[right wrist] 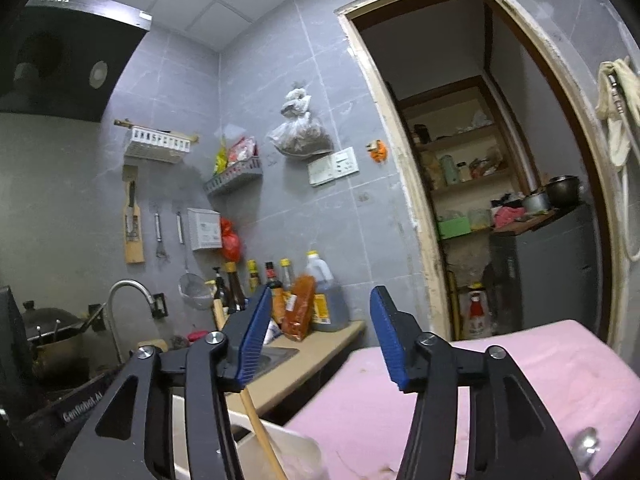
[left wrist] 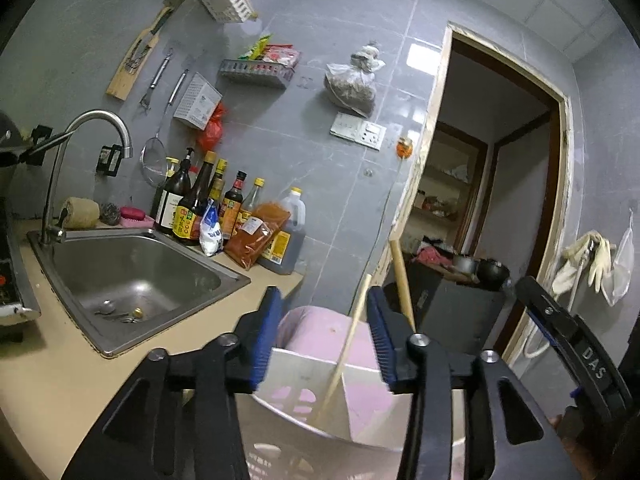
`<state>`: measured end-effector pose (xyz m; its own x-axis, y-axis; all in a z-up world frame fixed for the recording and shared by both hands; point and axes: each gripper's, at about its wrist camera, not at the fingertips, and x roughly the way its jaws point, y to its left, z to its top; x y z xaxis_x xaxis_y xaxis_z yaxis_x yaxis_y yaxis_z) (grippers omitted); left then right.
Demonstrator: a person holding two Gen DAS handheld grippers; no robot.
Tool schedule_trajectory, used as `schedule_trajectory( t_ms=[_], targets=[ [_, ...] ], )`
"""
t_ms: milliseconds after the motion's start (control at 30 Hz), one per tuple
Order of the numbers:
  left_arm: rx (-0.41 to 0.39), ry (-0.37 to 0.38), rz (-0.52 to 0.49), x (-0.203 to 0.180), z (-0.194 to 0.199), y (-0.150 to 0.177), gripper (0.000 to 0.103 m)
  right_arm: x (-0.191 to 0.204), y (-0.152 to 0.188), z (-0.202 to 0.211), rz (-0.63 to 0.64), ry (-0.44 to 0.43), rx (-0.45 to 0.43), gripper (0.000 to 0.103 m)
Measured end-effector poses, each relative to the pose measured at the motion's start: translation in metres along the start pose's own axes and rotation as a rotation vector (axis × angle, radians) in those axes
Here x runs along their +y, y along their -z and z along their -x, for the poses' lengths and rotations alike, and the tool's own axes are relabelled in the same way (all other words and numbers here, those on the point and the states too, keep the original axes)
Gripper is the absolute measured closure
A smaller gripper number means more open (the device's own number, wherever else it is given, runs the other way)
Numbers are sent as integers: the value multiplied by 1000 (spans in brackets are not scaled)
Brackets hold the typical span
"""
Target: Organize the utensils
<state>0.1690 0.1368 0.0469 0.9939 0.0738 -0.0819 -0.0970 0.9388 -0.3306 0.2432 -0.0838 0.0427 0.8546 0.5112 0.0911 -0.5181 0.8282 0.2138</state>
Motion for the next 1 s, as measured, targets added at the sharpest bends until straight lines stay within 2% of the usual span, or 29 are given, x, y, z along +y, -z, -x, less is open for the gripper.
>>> schedule_trajectory(
  t_ms=[100, 200, 267, 300, 433, 567, 733, 800, 1000],
  targets=[
    [26, 20, -39, -13, 7, -1, 48, -11, -5, 19, -9, 50, 14, 25],
    [64, 50, -116, -34, 16, 1, 33, -24, -9, 41, -13, 101, 20, 12],
    [74, 76, -152, -46, 21, 6, 19, -34, -11, 56, -17, 126, 28, 3],
    [78, 90, -170, -53, 24, 9, 18, -40, -11, 64, -20, 134, 31, 0],
    [117, 158, -232, -81, 33, 22, 13, -61, -15, 95, 15, 191, 70, 0],
    [171, 221, -269, -105, 33, 36, 13, -84, -21, 119, 60, 240, 143, 0],
    [293, 300, -308, -137, 18, 60, 13, -110, -21, 138, 115, 300, 237, 0],
    [329, 316, -337, -148, 14, 71, 13, -120, -18, 144, 134, 318, 274, 0],
    [503, 344, -396, -175, -15, 103, 13, -155, 1, 149, 113, 344, 422, 0]
  ],
)
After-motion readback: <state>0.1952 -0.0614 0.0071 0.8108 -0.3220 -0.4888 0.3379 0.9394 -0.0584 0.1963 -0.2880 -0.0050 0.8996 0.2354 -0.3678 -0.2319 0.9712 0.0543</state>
